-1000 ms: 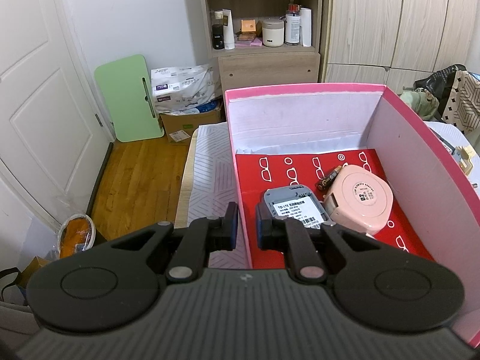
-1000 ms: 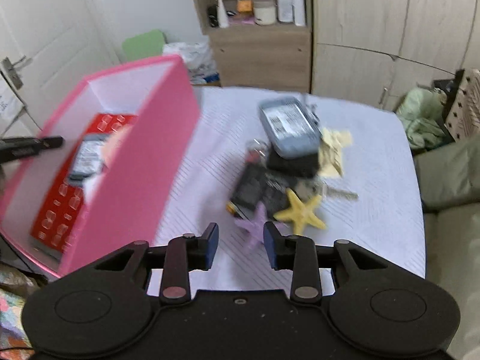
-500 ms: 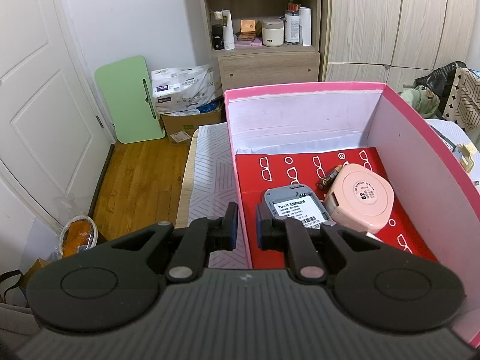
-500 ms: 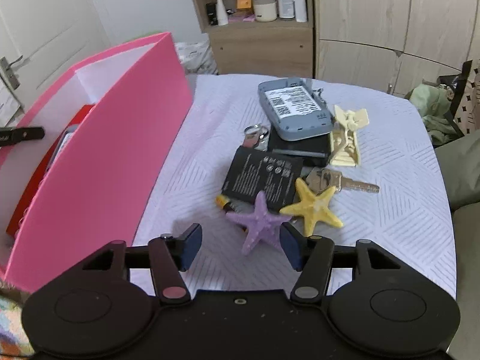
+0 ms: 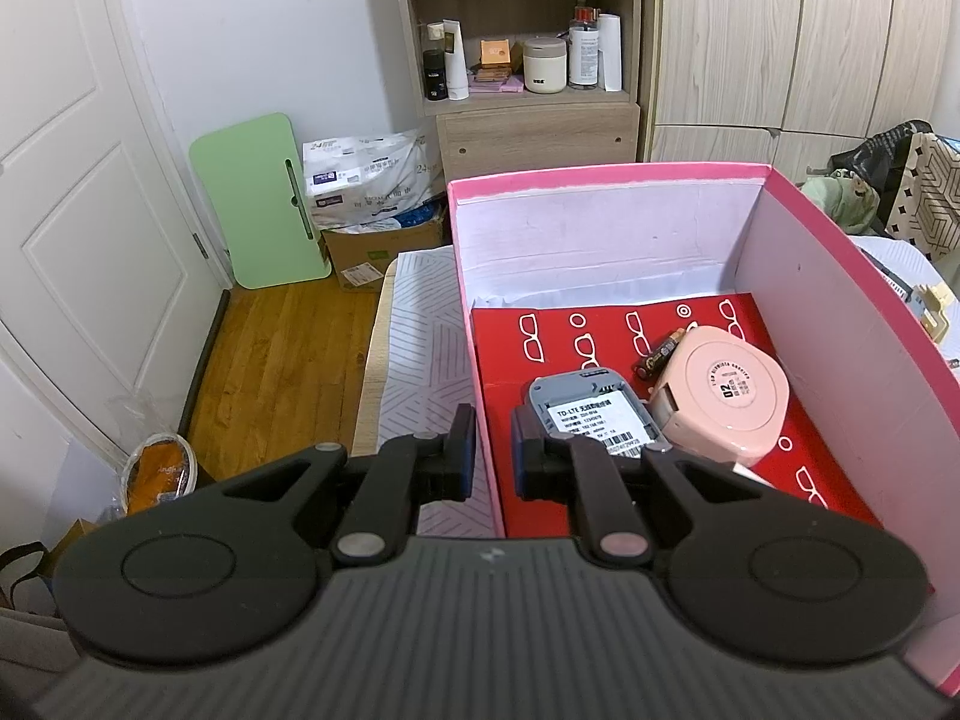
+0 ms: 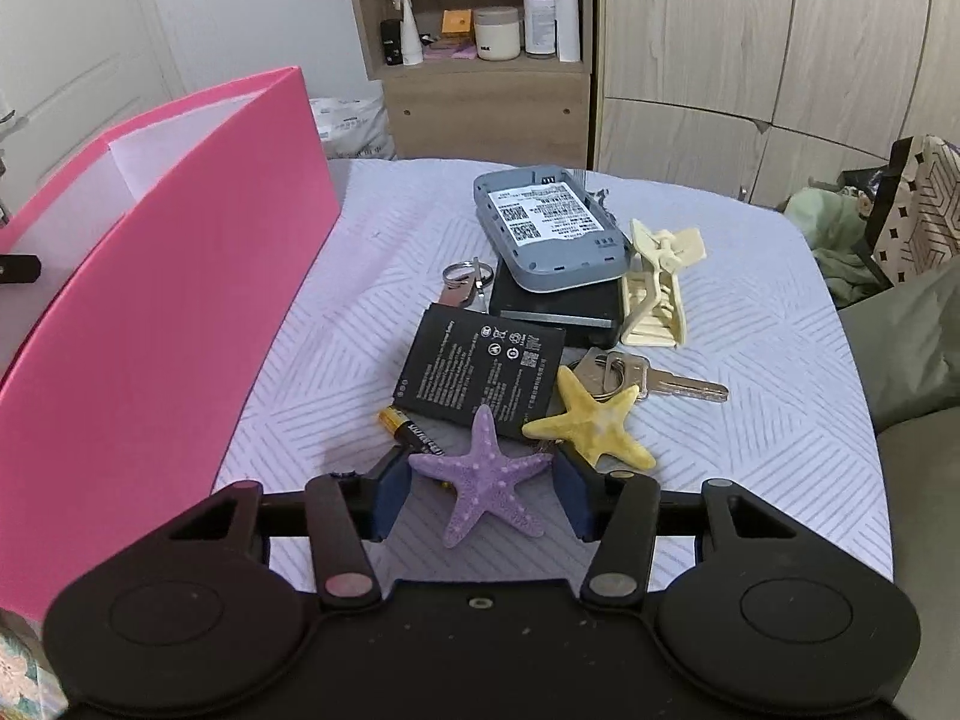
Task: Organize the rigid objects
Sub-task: 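Move the right gripper back to the table over the purple starfish, then grasp the purple starfish with the right gripper, then carry the purple starfish into the box and release it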
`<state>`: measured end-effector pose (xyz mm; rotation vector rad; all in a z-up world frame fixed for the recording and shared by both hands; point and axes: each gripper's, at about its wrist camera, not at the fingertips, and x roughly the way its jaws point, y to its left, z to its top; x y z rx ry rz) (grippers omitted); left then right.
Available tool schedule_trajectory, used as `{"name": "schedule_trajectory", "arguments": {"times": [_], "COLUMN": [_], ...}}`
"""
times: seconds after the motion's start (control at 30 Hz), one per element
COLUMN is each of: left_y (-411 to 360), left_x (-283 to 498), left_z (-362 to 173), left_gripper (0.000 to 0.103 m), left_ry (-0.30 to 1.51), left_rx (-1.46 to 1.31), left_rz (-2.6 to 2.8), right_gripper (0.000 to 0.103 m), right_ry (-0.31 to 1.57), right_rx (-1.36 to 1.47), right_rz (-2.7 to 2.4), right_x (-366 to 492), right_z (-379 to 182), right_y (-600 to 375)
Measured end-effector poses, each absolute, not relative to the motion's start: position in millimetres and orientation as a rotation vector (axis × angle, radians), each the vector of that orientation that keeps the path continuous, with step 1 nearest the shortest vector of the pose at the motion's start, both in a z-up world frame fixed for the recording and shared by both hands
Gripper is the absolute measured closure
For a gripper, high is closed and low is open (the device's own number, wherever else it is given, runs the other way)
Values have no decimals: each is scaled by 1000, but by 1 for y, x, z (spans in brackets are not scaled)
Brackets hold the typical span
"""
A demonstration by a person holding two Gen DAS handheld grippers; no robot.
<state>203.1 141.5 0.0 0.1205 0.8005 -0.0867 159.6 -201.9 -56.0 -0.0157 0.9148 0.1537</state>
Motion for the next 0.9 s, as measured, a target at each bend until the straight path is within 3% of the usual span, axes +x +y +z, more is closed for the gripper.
{"name": "schedule_trajectory", "arguments": {"times": [0.9], "left_y": [140], "left_x": [203], "left_z": [0], "left_gripper": [92], "left_ry": [798], "left_rx": [113], "left_rz": [-90], "right_gripper": [46], "right_ry": [672], "right_rx": [-295], "right_rz": [278], "right_x": [122], "right_z": [66], "right_y": [-124]}}
